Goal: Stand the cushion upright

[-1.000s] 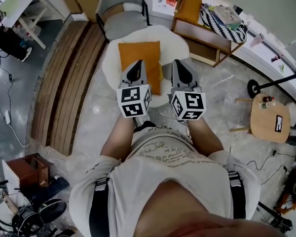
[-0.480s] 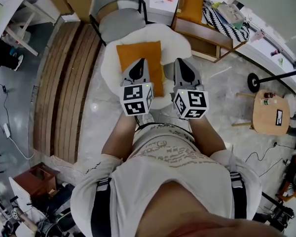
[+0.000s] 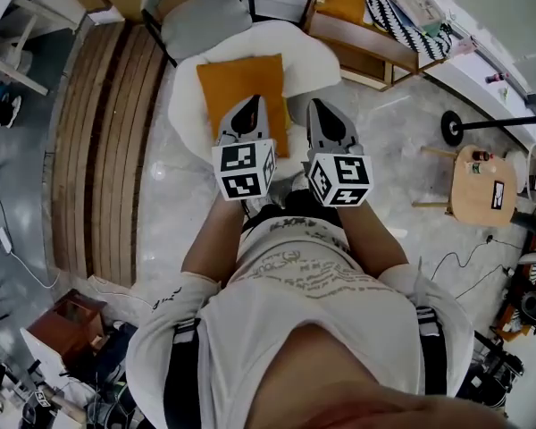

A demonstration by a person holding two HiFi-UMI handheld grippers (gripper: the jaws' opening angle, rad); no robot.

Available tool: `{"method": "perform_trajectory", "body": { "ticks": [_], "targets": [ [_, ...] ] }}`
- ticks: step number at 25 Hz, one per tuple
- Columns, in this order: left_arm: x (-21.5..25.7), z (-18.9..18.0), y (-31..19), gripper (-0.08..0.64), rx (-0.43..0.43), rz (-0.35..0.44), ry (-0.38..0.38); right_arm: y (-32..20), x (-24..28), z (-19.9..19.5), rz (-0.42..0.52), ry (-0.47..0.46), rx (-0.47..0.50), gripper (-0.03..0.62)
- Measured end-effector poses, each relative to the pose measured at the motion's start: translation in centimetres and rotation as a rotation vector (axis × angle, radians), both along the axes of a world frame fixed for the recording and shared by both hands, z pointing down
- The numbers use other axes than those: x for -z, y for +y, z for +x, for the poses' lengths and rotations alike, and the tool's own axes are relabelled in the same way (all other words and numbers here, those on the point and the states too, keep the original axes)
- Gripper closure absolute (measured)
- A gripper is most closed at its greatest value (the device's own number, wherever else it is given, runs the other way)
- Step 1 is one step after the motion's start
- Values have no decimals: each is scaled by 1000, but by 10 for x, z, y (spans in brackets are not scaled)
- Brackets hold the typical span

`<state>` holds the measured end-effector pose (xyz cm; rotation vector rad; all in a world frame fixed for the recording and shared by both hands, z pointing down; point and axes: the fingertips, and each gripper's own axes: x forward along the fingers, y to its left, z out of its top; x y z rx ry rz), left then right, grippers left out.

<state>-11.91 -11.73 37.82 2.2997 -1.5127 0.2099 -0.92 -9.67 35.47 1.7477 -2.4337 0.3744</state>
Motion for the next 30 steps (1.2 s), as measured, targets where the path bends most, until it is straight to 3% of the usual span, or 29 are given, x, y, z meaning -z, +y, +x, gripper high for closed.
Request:
{"method": "perform_trajectory", "body": {
  "ticks": [9,16,22,27,30],
  "targets": [
    [-43,-2,-23,545,67,-86,-26,-31,-45,8,-72,-47,28,563],
    [-111,-4,-60,545,82,-171,-193,-62,-129,25,-224,-100,19,563],
    [-178,12,-92,545,-3,-245,-303,-72,-208,41,-353,-173,-27,563],
    [-233,25,-122,545,-108,-262,-418,-70,-283,55,-484,-268,-100,563],
    [-276,33,-135,543,-183,-286,-485,-64,-327,66,-536,-407,-144,563]
  ]
}}
